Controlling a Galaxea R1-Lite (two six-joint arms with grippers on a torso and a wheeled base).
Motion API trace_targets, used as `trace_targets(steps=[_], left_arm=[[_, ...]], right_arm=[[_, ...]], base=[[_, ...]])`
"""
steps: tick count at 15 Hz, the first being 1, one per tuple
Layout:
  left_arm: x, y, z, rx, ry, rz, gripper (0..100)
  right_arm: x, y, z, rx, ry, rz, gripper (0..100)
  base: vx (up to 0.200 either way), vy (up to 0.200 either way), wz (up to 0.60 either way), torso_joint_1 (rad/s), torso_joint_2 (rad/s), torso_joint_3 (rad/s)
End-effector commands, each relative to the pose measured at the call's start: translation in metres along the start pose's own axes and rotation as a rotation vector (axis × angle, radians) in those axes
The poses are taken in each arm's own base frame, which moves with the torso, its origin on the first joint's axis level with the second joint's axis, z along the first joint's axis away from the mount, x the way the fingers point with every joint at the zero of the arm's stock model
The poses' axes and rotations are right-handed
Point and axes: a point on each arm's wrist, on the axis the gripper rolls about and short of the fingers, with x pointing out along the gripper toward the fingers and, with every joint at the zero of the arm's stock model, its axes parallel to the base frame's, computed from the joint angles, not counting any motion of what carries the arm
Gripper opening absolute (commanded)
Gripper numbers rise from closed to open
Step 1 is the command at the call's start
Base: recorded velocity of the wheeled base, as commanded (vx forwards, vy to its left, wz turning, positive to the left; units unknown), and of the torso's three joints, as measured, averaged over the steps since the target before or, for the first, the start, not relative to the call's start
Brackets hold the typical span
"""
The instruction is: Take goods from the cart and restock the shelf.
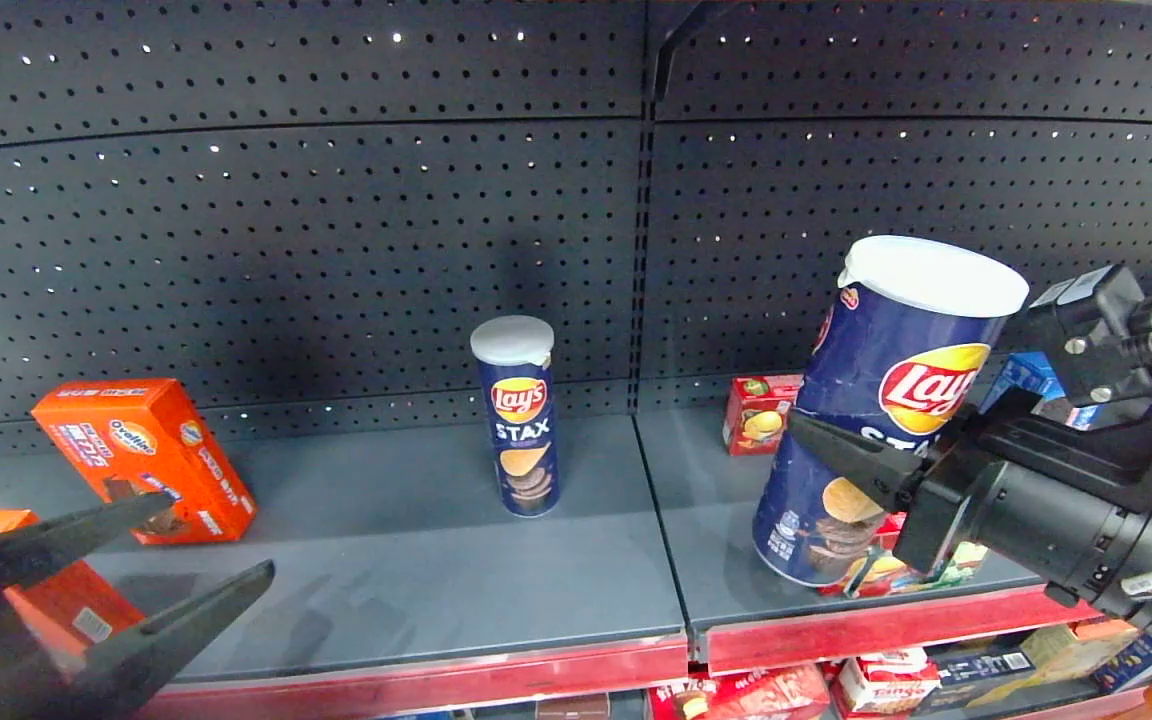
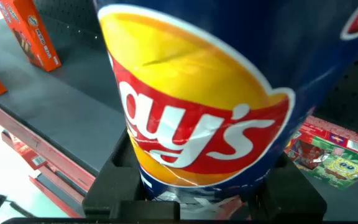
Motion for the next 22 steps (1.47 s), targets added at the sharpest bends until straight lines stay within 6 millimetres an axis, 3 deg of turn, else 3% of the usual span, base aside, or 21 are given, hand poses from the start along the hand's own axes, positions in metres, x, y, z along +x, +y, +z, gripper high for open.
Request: trace_targets(steps=[1, 5, 10, 17, 22], left_arm=[[0.059, 0.020, 0.004, -0.021, 0.057, -0.071, 100], [0.130, 0.047, 0.005, 0.015, -0.032, -0.178, 100], [0.175, 0.062, -0.007, 0.019, -0.033, -0.299, 100], [0.208, 0.076, -0.023, 0.036, -0.056, -0.402, 100], [0.213, 0.077, -0.031, 0.035, -0.052, -0.451, 100]], right_arm=[[-0.001, 0.000, 0.002, 0.001, -0.010, 0.000, 0], [0.001, 0.000, 0.006, 0.002, -0.021, 0.002, 0], [-0.002, -0.001, 0.006, 0.003, -0.023, 0.004, 0], [-0.001, 0.000, 0.008, 0.007, -0.028, 0.009, 0], [0.000, 0.000, 0.007, 0.009, -0.023, 0.009, 0]], base=[[0.000, 0.000, 0.00, 0.000, 0.00, 0.000], [0.000, 0.000, 0.00, 0.000, 0.00, 0.000], [0.000, 0.000, 0.00, 0.000, 0.00, 0.000], [0.000, 0.000, 0.00, 0.000, 0.00, 0.000], [0.000, 0.000, 0.00, 0.000, 0.00, 0.000]])
